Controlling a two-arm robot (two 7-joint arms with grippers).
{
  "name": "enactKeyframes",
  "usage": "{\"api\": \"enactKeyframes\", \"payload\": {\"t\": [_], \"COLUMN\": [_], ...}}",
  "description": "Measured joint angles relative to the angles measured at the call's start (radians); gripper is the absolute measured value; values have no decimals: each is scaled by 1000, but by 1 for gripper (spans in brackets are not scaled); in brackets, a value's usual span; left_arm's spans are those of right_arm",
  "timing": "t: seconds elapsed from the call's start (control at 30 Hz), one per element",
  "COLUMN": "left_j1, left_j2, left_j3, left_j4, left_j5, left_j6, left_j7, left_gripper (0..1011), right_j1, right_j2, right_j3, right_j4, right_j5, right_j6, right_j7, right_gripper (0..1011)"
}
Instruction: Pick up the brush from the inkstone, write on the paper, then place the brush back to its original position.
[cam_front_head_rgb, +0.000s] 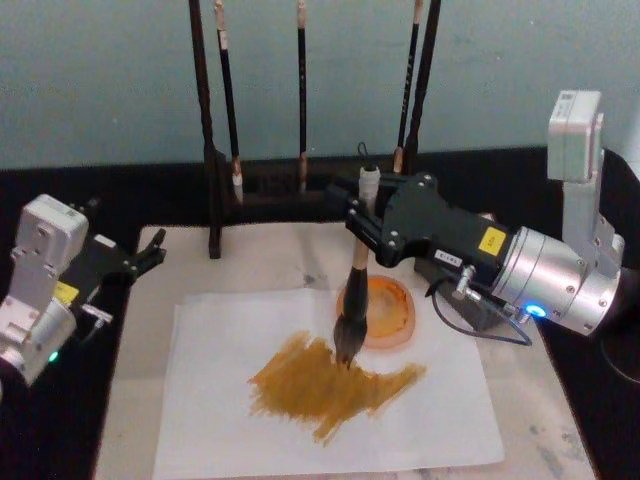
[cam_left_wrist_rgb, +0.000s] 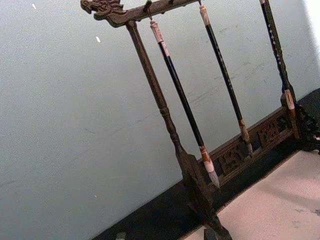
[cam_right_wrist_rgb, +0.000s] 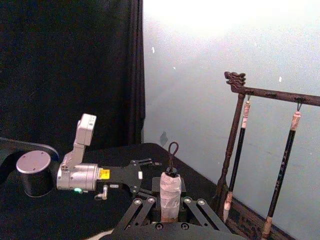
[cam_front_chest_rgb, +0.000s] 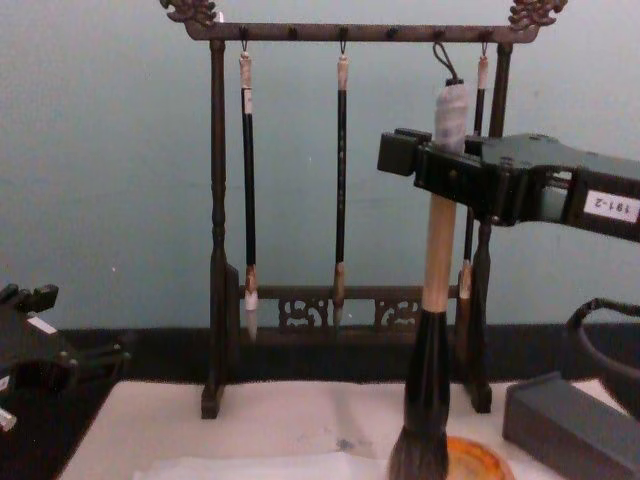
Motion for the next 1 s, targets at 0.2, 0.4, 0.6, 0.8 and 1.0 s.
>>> {"api": "enactKeyframes", "payload": {"t": [0.2,0.4,0.6,0.8,1.0], "left_j1": [0,0,0,0,0], "left_j2": [0,0,0,0,0], "left_j3": [0,0,0,0,0], "left_j4": [0,0,0,0,0], "left_j5": [0,0,0,0,0], "left_j6": [0,0,0,0,0], "left_j7": [0,0,0,0,0], "left_gripper": [1010,1010,1010,1009,1010], "right_j1": [1,1,11,14,5], "right_j2": [0,-3,-34,-67,-87], "right_j3": [1,1,-18,-35,-42], "right_j4": [1,1,10,20,32], "right_j5": [3,0,-27,-88,-127], "right_j6": [2,2,7,-10,-22], "right_j7": [0,0,23,19,11], "right_gripper": [152,152,152,152,152]}}
